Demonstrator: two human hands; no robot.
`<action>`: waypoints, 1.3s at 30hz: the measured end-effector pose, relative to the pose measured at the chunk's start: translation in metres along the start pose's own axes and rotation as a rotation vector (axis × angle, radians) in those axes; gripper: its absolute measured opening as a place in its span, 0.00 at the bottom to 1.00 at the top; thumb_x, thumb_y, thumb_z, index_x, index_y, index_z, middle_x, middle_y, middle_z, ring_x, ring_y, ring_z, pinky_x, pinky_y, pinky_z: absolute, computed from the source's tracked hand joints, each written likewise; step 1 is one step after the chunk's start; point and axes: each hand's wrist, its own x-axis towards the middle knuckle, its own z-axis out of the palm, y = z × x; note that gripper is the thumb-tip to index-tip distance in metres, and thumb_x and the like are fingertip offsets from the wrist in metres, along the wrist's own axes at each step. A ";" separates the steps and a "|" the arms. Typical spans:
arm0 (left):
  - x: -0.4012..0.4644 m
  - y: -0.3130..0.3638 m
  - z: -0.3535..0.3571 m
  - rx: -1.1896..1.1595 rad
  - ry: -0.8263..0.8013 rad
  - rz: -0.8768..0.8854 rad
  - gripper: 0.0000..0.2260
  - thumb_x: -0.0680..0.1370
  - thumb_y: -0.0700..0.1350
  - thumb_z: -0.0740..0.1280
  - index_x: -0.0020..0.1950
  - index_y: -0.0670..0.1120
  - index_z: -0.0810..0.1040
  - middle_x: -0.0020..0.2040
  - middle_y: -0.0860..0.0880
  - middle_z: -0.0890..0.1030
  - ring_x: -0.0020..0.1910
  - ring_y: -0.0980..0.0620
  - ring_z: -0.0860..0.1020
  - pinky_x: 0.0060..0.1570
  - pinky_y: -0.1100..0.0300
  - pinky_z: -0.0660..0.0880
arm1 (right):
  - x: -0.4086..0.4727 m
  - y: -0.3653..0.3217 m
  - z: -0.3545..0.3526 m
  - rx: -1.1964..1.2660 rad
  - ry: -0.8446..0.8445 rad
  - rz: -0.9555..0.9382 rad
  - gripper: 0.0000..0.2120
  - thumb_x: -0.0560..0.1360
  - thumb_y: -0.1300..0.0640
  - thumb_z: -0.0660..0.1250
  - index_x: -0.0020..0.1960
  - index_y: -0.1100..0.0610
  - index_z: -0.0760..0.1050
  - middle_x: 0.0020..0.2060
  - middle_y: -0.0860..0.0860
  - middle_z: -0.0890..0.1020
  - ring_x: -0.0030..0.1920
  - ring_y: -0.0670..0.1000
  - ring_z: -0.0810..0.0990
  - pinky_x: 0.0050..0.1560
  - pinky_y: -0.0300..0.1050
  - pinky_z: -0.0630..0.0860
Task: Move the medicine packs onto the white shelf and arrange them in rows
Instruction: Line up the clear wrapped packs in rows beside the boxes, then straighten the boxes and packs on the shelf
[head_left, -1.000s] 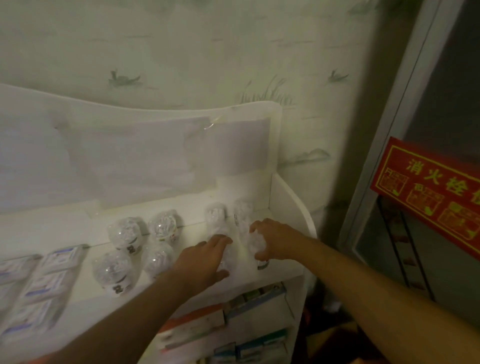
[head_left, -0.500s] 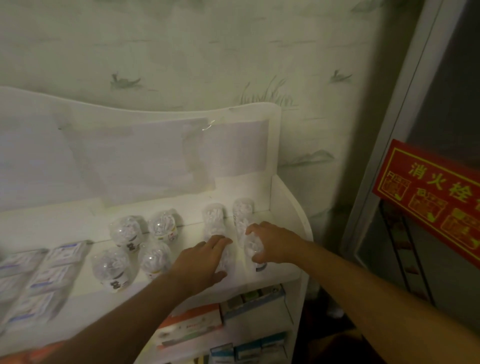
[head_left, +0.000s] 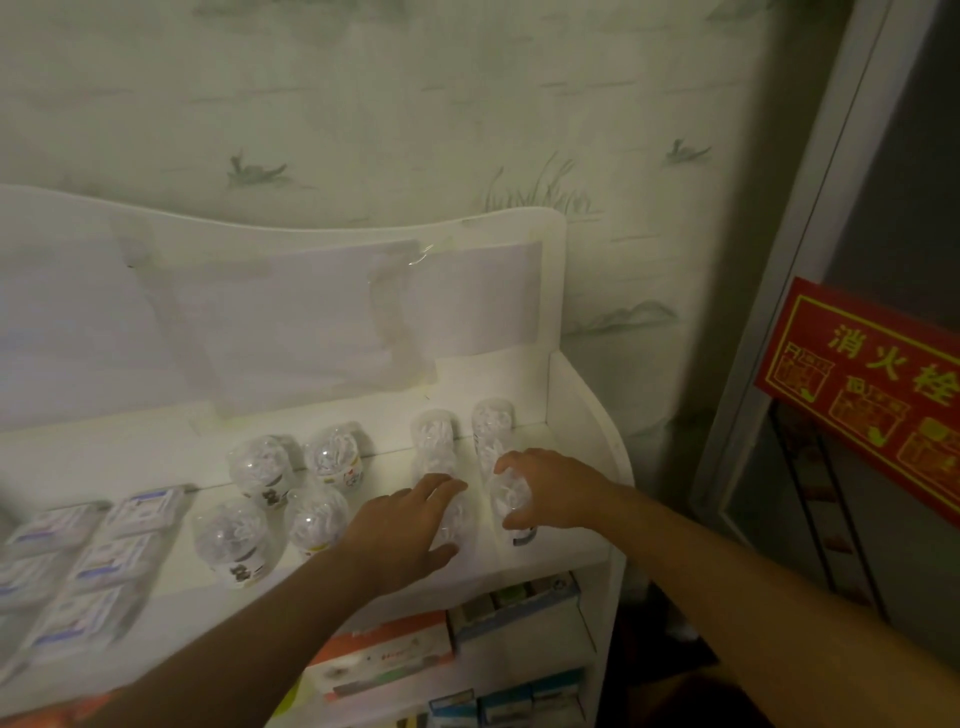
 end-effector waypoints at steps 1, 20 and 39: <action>0.000 0.000 0.000 0.002 -0.002 0.002 0.32 0.76 0.62 0.61 0.76 0.54 0.52 0.76 0.55 0.57 0.62 0.50 0.75 0.53 0.54 0.77 | 0.000 -0.001 0.000 -0.001 0.005 0.000 0.34 0.69 0.44 0.74 0.71 0.48 0.64 0.67 0.50 0.71 0.63 0.53 0.73 0.60 0.49 0.73; -0.007 -0.010 -0.038 0.072 0.049 -0.013 0.27 0.79 0.64 0.52 0.75 0.54 0.57 0.75 0.55 0.60 0.54 0.48 0.79 0.46 0.52 0.78 | -0.008 -0.016 -0.038 -0.046 0.040 0.031 0.33 0.71 0.38 0.69 0.71 0.46 0.63 0.66 0.52 0.72 0.63 0.52 0.73 0.62 0.49 0.72; -0.151 -0.201 -0.089 0.072 0.056 -0.429 0.20 0.80 0.53 0.59 0.72 0.55 0.66 0.72 0.55 0.68 0.67 0.53 0.71 0.63 0.57 0.69 | 0.086 -0.194 -0.012 -0.169 0.087 -0.277 0.26 0.75 0.42 0.67 0.70 0.46 0.67 0.69 0.47 0.72 0.68 0.51 0.70 0.67 0.49 0.69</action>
